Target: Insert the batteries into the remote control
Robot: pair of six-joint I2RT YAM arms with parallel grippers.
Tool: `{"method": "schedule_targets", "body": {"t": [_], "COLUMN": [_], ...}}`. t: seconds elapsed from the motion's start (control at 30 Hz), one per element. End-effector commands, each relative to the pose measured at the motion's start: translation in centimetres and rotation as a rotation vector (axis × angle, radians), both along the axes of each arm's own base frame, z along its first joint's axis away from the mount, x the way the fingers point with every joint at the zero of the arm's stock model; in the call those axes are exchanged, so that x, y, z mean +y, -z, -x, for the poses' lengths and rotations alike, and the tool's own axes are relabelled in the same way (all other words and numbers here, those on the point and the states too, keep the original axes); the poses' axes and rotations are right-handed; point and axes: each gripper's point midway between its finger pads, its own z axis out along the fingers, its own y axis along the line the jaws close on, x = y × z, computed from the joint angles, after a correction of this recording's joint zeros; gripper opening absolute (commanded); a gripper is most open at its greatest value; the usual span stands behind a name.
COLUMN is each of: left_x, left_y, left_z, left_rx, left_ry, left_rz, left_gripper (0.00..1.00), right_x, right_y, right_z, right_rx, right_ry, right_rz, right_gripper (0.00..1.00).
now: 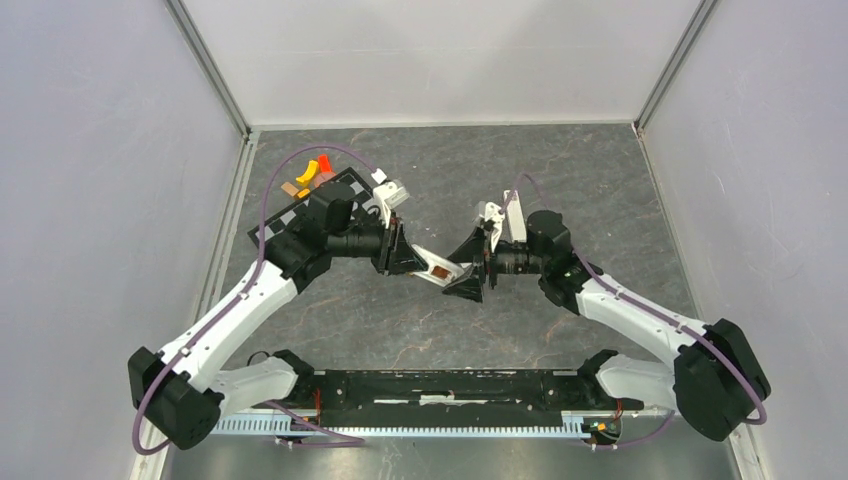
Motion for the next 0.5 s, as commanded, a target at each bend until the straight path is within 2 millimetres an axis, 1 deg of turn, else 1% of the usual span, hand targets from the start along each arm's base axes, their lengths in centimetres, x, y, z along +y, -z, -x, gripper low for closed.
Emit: {"method": "schedule_targets", "body": {"t": [0.0,0.03,0.07,0.13,0.17,0.27,0.3,0.33,0.4,0.43,0.47], "left_x": [0.0,0.0,0.0,0.1,0.2,0.4,0.4,0.2,-0.3,-0.6,-0.9], "left_y": [-2.0,-2.2,-2.4,-2.6,-2.8,-3.4,-3.5,-3.9,-4.9,-5.7,-6.3], "left_z": [2.6,2.8,3.1,3.6,3.9,4.3,4.4,4.3,4.2,3.8,3.3], "left_rx": [-0.119,-0.127,-0.135,-0.144,-0.152,-0.173,-0.167,-0.159,-0.138,-0.139,-0.108], "left_ry": [0.161,0.172,0.181,0.205,0.22,0.228,0.228,0.218,0.202,0.179,0.127], "left_rz": [0.062,0.069,0.075,0.084,0.083,0.091,0.1,0.116,0.161,0.195,0.233], "left_gripper": [0.02,0.02,0.02,0.02,0.03,0.12,0.2,0.33,0.51,0.61,0.66], "right_x": [1.3,1.5,1.8,2.1,2.2,2.5,2.7,2.7,3.0,3.1,3.3], "right_y": [-1.1,-1.1,-1.1,-1.2,-1.3,-2.3,-2.9,-3.4,-4.5,-5.2,-5.9], "right_z": [3.0,3.4,3.6,3.9,4.0,4.4,4.4,4.5,4.4,4.1,3.7], "right_rx": [-0.072,-0.072,-0.068,-0.069,-0.068,-0.071,-0.082,-0.065,-0.055,-0.047,-0.03], "right_ry": [-0.211,-0.232,-0.245,-0.263,-0.273,-0.293,-0.293,-0.29,-0.265,-0.239,-0.201], "right_rz": [0.022,0.034,0.046,0.067,0.069,0.052,0.037,0.022,-0.022,-0.05,-0.079], "right_gripper": [0.81,0.77,0.7,0.6,0.53,0.33,0.28,0.25,0.22,0.22,0.22]}}
